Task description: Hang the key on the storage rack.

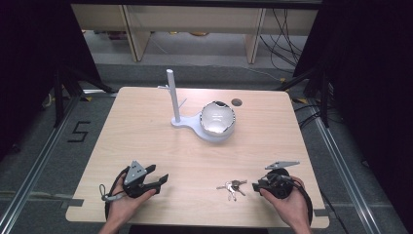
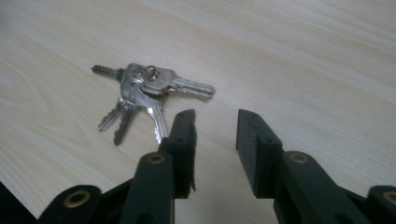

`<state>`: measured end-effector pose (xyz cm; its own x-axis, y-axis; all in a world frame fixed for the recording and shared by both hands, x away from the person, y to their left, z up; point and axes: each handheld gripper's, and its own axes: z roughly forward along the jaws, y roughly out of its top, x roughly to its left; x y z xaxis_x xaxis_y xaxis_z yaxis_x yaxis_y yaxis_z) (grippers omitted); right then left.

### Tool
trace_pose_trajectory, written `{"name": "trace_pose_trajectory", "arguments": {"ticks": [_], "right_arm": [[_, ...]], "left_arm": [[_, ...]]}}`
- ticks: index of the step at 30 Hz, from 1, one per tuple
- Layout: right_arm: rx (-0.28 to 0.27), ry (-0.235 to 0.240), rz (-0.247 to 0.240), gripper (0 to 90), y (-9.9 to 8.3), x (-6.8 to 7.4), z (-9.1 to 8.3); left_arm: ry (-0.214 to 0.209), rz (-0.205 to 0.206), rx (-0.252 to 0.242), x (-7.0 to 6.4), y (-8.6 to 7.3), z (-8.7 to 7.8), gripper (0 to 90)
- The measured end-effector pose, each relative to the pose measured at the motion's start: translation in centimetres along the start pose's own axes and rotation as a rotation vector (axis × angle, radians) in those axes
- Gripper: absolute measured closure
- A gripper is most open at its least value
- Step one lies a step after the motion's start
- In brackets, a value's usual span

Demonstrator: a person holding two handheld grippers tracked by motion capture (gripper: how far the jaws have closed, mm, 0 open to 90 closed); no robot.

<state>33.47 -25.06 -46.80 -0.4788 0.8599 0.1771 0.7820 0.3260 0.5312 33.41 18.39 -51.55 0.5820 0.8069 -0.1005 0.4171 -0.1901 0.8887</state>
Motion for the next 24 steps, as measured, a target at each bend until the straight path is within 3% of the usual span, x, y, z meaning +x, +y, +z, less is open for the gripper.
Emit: {"name": "trace_pose_trajectory", "arguments": {"ticks": [1, 3, 4, 5, 6, 13, 17, 18, 21, 22, 23, 24], "right_arm": [[-0.008, 0.007, -0.007, 70.1, 0.3, 0.0, 0.2], [0.002, 0.015, -0.012, 71.5, 0.7, 0.1, 0.3], [0.038, 0.024, 0.004, 73.8, 1.4, 0.4, 0.5], [0.038, 0.024, 0.004, 73.8, 1.4, 0.4, 0.5], [0.065, 0.047, 0.005, 76.0, 2.4, 0.8, 0.8], [0.138, 0.055, -0.002, 81.1, 5.0, 2.2, 2.3], [0.178, 0.076, -0.041, 82.3, 6.2, 2.7, 3.5], [0.196, 0.072, -0.029, 82.5, 6.4, 2.9, 3.8], [0.211, 0.092, -0.074, 82.8, 7.0, 3.1, 4.6], [0.252, 0.081, -0.052, 82.2, 7.1, 3.5, 4.7], [0.238, 0.081, -0.093, 81.2, 7.2, 3.3, 4.9], [0.248, 0.077, -0.102, 79.5, 7.1, 3.4, 4.8]], "left_arm": [[0.001, 0.012, 0.002, 0.1, 0.0, 0.0, 36.3], [-0.009, -0.003, 0.007, 0.0, -0.2, 0.1, 36.3], [-0.008, -0.003, 0.005, 0.0, -0.2, 0.1, 36.3], [-0.002, -0.007, 0.010, -0.1, -0.3, 0.1, 36.3], [-0.005, 0.012, 0.016, -0.1, -0.4, 0.1, 36.3], [-0.012, 0.018, 0.025, -0.1, -0.7, 0.2, 36.2], [-0.019, 0.019, 0.024, -0.1, -0.7, 0.2, 36.2], [-0.019, 0.019, 0.023, -0.1, -0.7, 0.2, 36.2], [-0.018, 0.014, 0.023, -0.2, -0.7, 0.2, 36.2], [-0.020, 0.022, 0.028, -0.2, -0.7, 0.2, 36.2], [-0.020, 0.022, 0.028, -0.2, -0.7, 0.2, 36.2], [-0.018, 0.023, 0.028, -0.2, -0.7, 0.2, 36.2]]}}
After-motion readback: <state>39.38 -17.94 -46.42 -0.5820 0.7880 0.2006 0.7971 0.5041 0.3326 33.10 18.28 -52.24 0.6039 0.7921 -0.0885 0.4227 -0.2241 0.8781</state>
